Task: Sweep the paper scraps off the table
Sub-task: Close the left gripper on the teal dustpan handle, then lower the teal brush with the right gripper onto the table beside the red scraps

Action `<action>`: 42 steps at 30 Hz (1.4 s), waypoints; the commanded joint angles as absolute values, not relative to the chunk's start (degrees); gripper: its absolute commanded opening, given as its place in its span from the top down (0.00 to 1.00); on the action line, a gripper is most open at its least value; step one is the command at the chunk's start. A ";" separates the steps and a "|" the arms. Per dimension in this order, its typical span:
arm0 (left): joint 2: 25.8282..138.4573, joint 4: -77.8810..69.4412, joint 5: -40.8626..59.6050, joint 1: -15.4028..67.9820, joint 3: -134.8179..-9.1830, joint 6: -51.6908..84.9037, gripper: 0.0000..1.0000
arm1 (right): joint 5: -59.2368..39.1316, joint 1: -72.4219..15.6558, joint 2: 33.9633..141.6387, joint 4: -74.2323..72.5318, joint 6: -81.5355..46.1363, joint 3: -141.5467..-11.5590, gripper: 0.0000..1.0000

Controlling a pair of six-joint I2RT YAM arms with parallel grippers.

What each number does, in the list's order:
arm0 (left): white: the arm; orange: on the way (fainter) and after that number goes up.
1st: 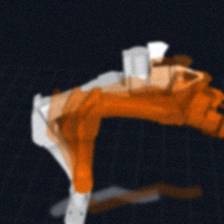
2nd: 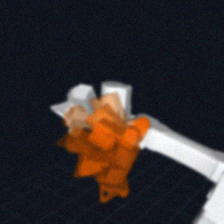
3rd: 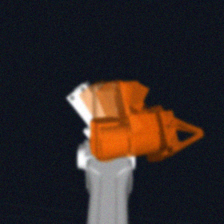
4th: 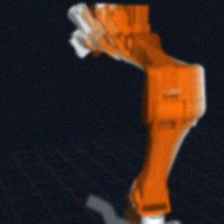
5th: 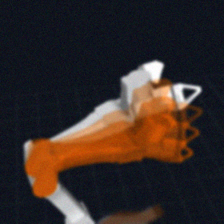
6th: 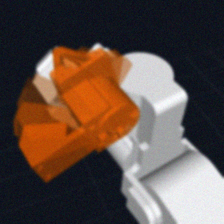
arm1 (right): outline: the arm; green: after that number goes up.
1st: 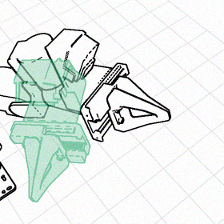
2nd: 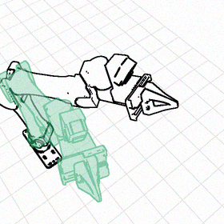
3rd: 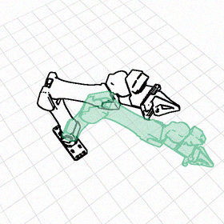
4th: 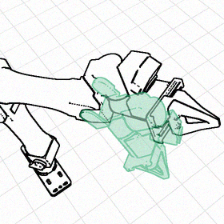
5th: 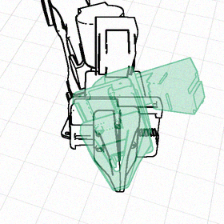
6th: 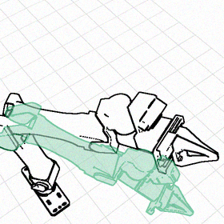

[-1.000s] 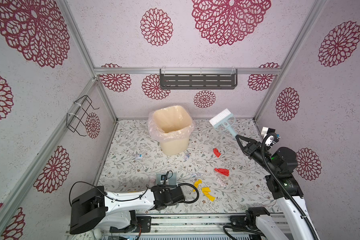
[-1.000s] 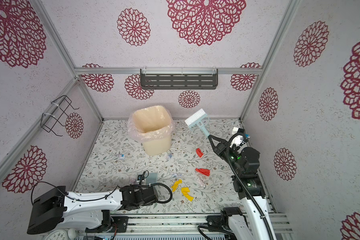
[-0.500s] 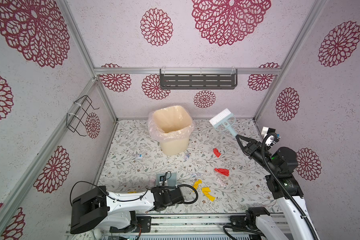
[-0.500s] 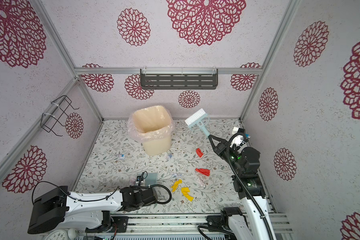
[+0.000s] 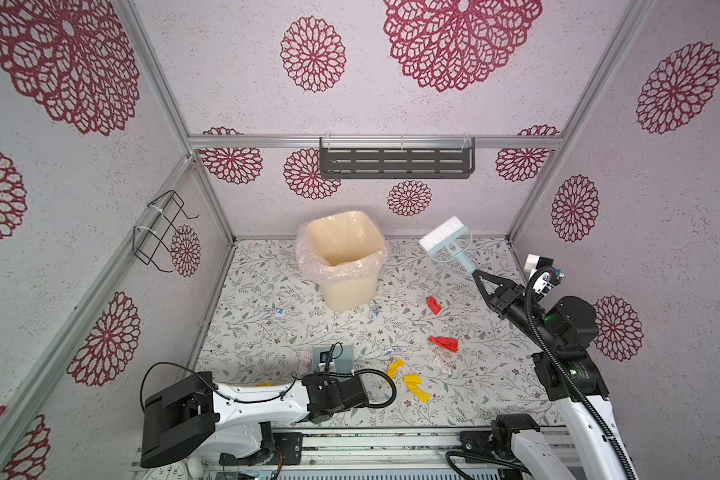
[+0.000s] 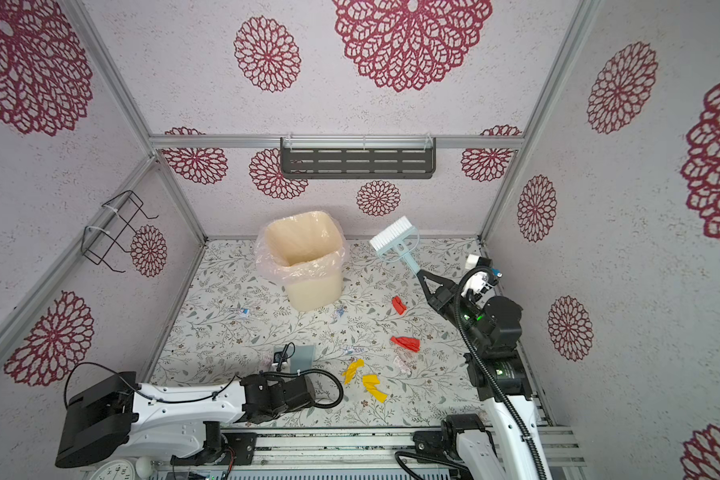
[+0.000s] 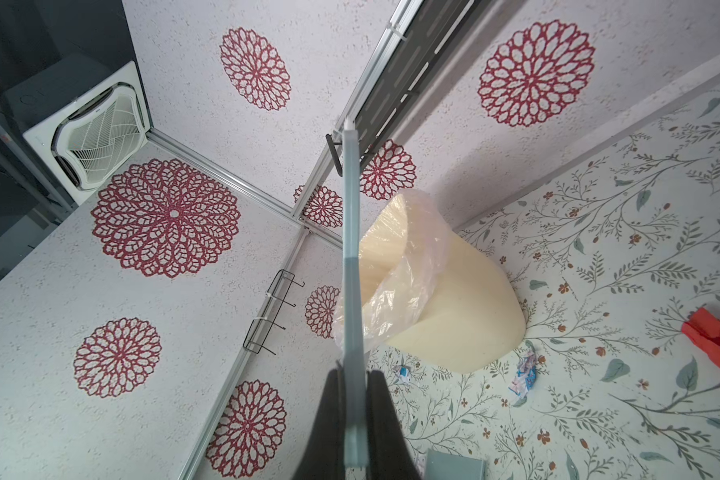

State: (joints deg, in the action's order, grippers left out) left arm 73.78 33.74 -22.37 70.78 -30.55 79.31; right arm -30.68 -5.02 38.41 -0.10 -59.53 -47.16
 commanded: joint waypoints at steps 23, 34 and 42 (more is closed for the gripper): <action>70.15 42.90 -25.39 72.78 -36.47 73.26 0.98 | -30.59 -4.66 39.16 11.49 -49.73 -53.35 1.00; 60.75 53.19 -17.94 72.46 -40.90 61.32 0.99 | -30.23 -4.72 45.43 39.31 -34.74 -63.28 1.00; 65.63 51.86 -12.13 67.46 -44.57 48.71 0.96 | -25.65 -7.25 50.33 51.52 -25.72 -66.51 1.00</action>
State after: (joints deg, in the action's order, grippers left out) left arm 63.83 52.10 -14.87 69.82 -42.54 55.57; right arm -28.14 -5.78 49.36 45.74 -31.42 -64.05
